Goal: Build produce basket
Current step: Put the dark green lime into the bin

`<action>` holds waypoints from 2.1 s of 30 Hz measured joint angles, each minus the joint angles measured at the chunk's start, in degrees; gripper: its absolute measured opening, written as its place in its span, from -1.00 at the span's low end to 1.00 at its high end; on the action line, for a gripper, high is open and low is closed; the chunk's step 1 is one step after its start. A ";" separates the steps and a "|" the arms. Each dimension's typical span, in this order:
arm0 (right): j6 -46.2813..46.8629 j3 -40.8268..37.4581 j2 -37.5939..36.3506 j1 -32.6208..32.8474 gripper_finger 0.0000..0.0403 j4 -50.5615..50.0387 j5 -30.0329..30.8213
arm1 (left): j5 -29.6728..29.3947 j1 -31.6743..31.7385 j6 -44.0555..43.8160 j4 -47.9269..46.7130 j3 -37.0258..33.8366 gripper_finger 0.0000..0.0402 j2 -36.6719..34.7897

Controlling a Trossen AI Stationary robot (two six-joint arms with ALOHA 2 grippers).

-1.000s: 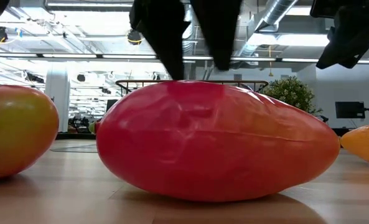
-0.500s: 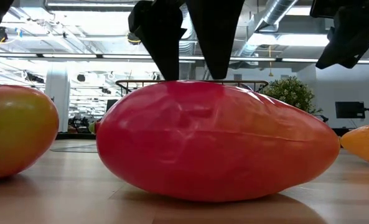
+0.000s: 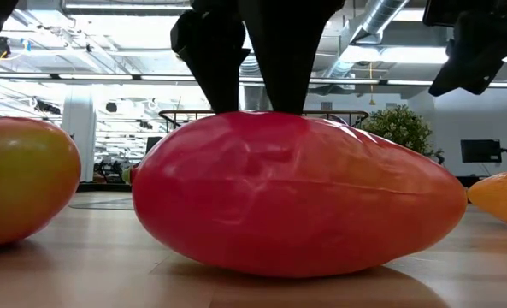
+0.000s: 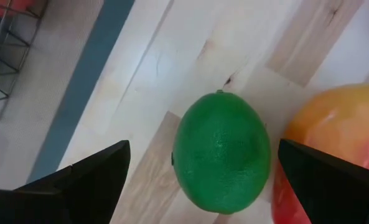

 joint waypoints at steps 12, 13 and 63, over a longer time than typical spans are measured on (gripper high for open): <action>-0.81 0.00 0.00 -2.10 -0.97 0.13 0.04 | -0.33 0.54 1.53 -0.65 -0.01 0.97 0.04; -0.85 0.00 0.00 -2.10 -0.97 0.16 0.03 | -0.34 0.55 1.43 -0.61 -0.02 0.97 0.03; -2.62 -0.01 0.00 -5.05 -0.97 0.42 0.05 | 12.18 5.66 0.81 26.58 -35.50 0.51 -16.65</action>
